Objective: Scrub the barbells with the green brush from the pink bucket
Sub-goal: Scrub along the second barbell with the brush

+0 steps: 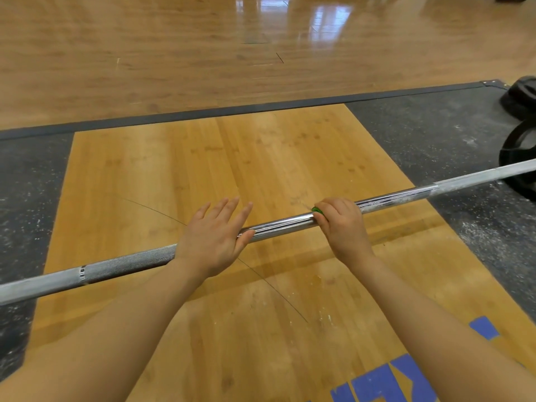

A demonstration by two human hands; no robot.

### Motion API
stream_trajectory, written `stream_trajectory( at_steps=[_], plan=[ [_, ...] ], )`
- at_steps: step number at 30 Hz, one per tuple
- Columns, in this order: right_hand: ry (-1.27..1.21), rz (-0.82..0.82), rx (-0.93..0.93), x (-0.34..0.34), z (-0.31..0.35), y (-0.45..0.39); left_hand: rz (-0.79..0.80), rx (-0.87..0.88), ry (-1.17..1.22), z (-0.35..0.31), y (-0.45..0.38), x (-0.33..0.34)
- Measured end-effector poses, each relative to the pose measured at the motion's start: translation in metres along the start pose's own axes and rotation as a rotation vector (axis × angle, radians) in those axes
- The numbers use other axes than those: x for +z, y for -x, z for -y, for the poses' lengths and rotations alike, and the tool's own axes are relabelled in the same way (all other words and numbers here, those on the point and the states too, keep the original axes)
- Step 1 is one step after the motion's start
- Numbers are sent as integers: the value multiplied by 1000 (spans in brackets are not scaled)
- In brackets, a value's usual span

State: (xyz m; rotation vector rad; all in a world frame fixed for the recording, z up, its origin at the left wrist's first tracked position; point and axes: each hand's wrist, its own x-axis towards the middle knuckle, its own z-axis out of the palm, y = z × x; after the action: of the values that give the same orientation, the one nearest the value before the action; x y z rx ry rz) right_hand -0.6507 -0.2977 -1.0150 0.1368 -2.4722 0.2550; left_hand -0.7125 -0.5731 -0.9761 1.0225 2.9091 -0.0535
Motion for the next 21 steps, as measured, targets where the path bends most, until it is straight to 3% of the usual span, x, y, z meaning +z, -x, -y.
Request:
stream_trajectory(
  at_steps=[8,13,21],
  plan=[
    [-1,278,148,-9,9,-18,51,-14,10,10,-13,-7],
    [147,530,109,-14,4,-25,60,-12,30,16,-24,-5],
    [182,564,89,-8,1,-49,25,7,65,28,-41,-4]
  ],
)
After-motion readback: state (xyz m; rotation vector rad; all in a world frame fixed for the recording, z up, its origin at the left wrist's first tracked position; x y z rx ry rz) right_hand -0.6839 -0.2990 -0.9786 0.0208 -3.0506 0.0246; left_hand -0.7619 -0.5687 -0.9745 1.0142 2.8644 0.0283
